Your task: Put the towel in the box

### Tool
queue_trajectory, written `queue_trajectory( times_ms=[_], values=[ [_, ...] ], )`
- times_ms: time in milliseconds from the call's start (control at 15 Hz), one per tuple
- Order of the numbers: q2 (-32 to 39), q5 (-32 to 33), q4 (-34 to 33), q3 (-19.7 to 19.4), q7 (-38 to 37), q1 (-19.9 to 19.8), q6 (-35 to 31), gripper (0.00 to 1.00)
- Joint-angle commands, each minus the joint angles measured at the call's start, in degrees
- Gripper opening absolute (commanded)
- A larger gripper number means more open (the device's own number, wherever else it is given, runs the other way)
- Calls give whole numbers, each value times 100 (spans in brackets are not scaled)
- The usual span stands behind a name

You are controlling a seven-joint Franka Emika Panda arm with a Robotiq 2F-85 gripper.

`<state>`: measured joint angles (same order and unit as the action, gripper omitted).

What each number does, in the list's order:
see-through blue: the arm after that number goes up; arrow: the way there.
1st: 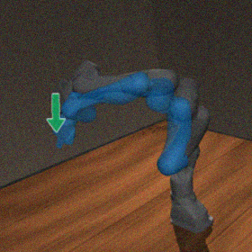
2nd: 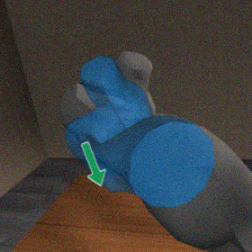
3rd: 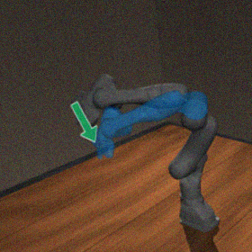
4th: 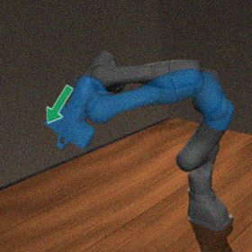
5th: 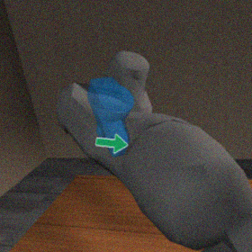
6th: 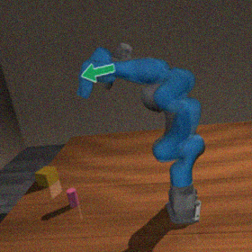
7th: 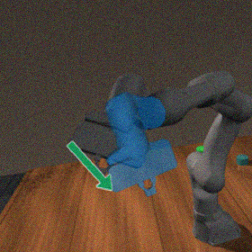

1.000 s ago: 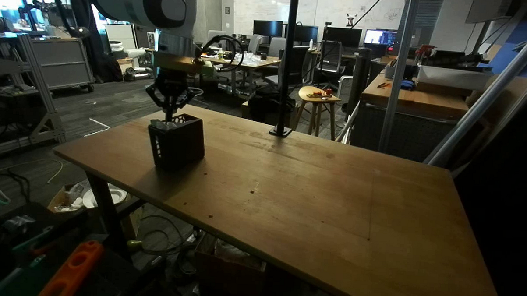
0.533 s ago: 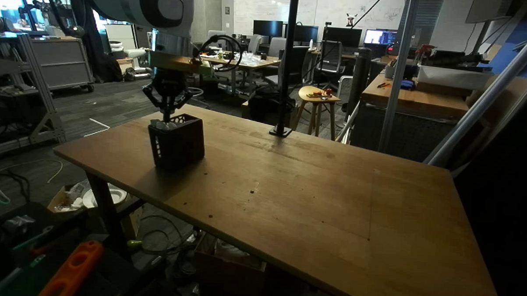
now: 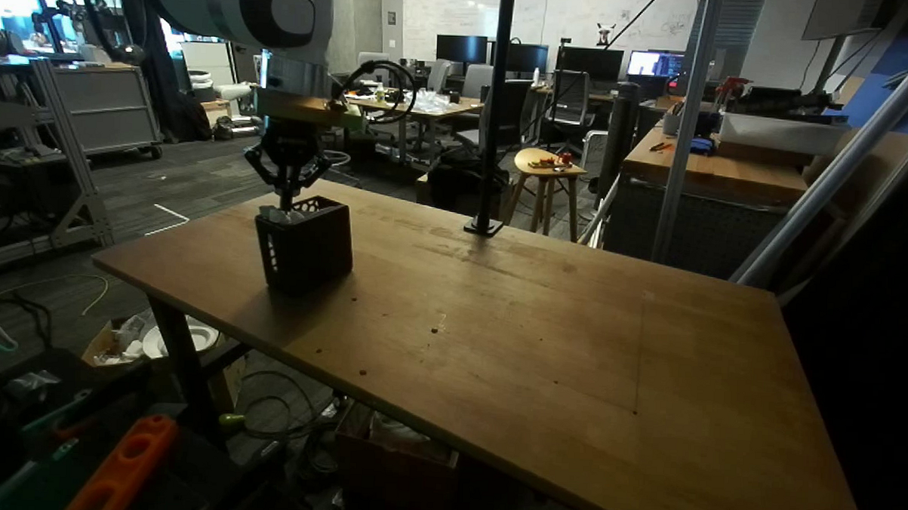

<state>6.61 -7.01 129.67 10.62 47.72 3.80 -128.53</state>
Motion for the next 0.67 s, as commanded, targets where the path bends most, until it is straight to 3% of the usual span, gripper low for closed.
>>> queue_trajectory(
  times_ms=[0, 600],
  values=[
    [-68, -106, 14, -41, -75, 68, 77, 3],
    [305, -479, -123, 47, -113, 100, -47, 4]
  ],
)
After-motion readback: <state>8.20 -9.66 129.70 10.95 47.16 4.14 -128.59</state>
